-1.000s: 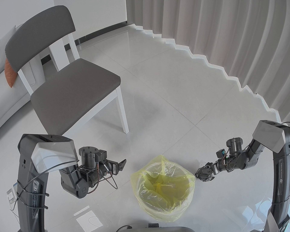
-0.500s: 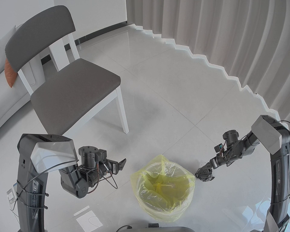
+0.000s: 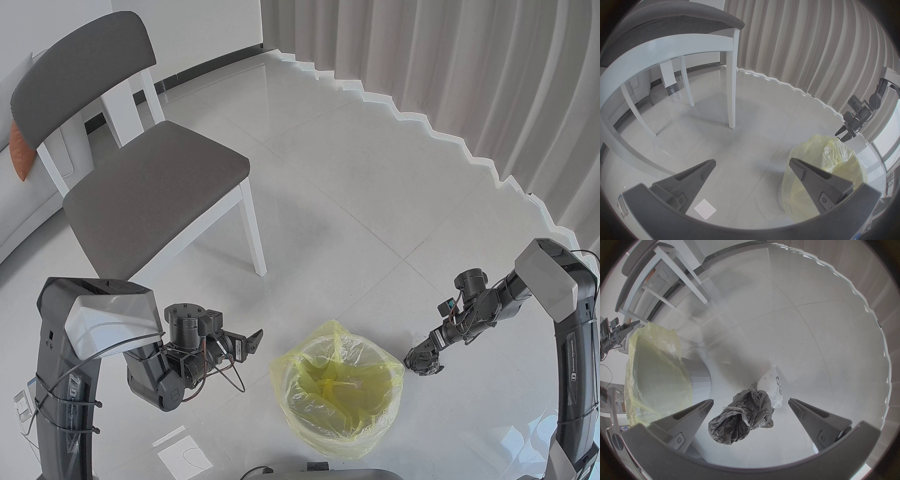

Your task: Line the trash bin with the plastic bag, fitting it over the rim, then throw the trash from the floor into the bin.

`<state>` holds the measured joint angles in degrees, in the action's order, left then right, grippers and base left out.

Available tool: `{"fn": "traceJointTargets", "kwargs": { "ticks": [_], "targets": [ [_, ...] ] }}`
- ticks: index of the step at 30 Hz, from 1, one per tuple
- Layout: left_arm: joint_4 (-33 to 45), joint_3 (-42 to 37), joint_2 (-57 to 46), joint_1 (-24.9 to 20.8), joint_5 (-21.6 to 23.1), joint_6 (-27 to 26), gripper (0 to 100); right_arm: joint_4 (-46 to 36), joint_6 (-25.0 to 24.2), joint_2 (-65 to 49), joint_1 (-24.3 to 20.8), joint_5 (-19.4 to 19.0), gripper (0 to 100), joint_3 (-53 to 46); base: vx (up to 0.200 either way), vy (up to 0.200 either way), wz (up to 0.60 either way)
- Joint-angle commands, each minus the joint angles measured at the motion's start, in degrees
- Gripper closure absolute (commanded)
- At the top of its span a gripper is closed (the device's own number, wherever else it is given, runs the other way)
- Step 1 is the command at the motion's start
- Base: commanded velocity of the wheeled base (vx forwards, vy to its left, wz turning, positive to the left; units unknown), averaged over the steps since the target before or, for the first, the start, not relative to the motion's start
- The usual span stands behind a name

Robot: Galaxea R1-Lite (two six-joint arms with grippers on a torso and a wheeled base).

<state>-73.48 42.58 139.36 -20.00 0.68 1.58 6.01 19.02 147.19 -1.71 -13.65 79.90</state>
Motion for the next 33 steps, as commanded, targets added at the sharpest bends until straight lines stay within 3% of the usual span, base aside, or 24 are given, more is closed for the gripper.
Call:
{"fn": "traceJointTargets", "kwargs": {
  "ticks": [1, 13, 14, 18, 33],
  "targets": [
    [0.01, 0.31, 0.47, -0.12, 0.02, 0.00, 0, -0.12, -0.30, -0.24, -1.37, 0.03, 0, -1.24, 0.000, 0.000, 0.00],
    [-1.31, -0.31, 0.56, -0.30, 0.02, 0.09, 0, -1.62, -0.30, -0.24, -1.63, 0.29, 0, -1.06, 0.000, 0.000, 0.00],
    [-1.31, -0.31, 0.47, -0.21, 0.02, 0.09, 0, -1.88, -0.30, -0.15, -1.63, 0.29, 100, -0.88, 0.000, 0.000, 0.00],
    [-1.66, -0.57, 0.47, -0.03, 0.20, 0.26, 0, -2.93, -0.47, -0.24, -1.55, 3.28, 100, -0.62, 0.000, 0.000, 0.00],
    [-4.12, -1.54, 1.26, -0.56, 0.20, 0.61, 0, -2.32, 0.05, -3.05, -0.84, 4.69, 100, -4.14, 0.000, 0.000, 0.00]
  ]
}}
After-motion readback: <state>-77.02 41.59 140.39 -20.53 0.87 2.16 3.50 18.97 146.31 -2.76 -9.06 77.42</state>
